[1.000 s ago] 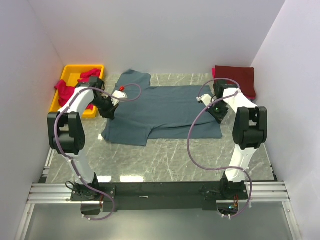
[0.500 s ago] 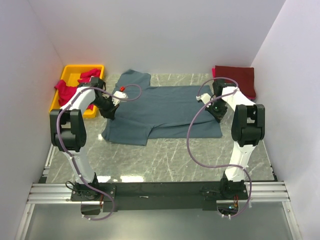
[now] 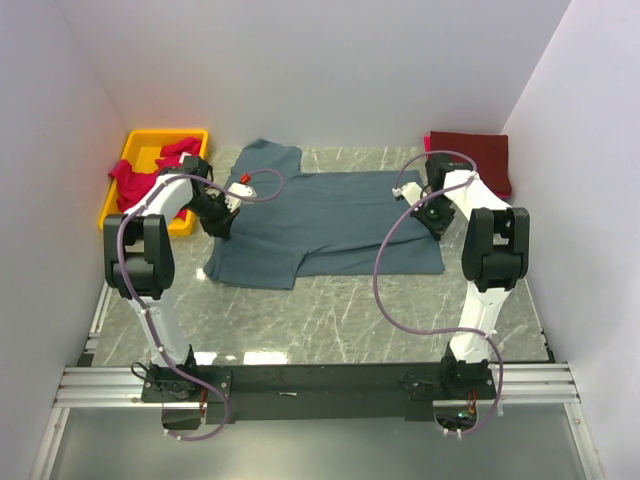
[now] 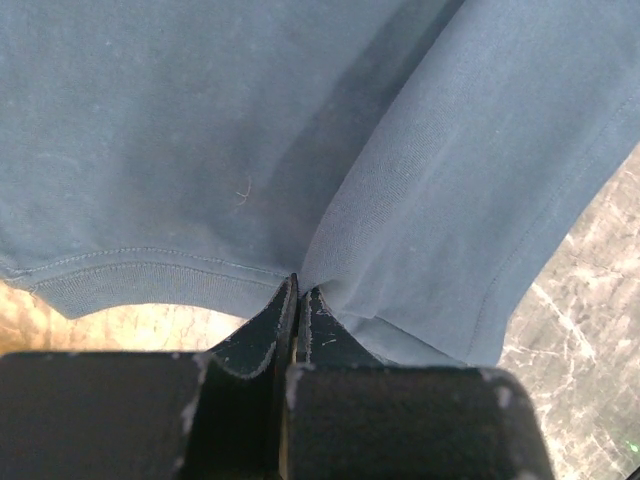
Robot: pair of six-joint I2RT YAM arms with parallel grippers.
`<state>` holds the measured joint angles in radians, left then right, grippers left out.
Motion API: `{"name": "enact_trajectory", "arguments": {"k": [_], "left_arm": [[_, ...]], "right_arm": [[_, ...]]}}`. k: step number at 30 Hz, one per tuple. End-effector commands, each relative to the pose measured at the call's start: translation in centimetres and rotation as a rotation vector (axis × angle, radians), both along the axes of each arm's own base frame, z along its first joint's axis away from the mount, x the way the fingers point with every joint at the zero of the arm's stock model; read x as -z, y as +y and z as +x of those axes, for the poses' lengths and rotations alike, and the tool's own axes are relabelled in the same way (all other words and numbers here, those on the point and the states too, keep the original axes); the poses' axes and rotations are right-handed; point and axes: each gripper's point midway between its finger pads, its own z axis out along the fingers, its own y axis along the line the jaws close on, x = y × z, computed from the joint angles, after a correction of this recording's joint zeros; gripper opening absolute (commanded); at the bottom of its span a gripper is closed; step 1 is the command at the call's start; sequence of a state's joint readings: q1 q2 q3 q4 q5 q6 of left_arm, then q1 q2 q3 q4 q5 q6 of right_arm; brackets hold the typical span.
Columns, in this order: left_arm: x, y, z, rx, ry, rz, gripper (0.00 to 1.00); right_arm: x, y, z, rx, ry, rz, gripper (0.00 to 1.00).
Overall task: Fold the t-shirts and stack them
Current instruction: Fold the tshirt
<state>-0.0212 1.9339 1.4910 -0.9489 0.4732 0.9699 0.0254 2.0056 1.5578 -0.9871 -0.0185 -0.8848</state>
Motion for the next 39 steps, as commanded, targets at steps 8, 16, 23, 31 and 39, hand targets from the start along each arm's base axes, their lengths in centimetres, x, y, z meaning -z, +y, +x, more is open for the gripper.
{"name": "enact_trajectory", "arguments": {"k": [8, 16, 23, 31, 39], "left_arm": [[-2.3, 2.1, 2.3, -0.18, -0.02, -0.084, 0.49], [-2.0, 4.8, -4.3, -0.337, 0.131, -0.233, 0.54], [0.0, 4.1, -7.6, -0.385, 0.197, -0.28, 0.54], [1.9, 3.7, -7.8, -0.424, 0.244, -0.301, 0.57], [3.5, 3.8, -8.3, -0.444, 0.309, -0.29, 0.51]], "right_arm": [[-3.1, -1.7, 1.6, 0.183, -0.071, 0.068, 0.59], [-4.0, -0.5, -4.9, 0.476, 0.104, 0.348, 0.57], [0.0, 1.3, -8.5, 0.611, 0.206, 0.393, 0.55], [2.8, 0.5, -8.3, 0.67, 0.191, 0.347, 0.55], [3.9, 0.3, -7.8, 0.71, 0.199, 0.339, 0.33]]}}
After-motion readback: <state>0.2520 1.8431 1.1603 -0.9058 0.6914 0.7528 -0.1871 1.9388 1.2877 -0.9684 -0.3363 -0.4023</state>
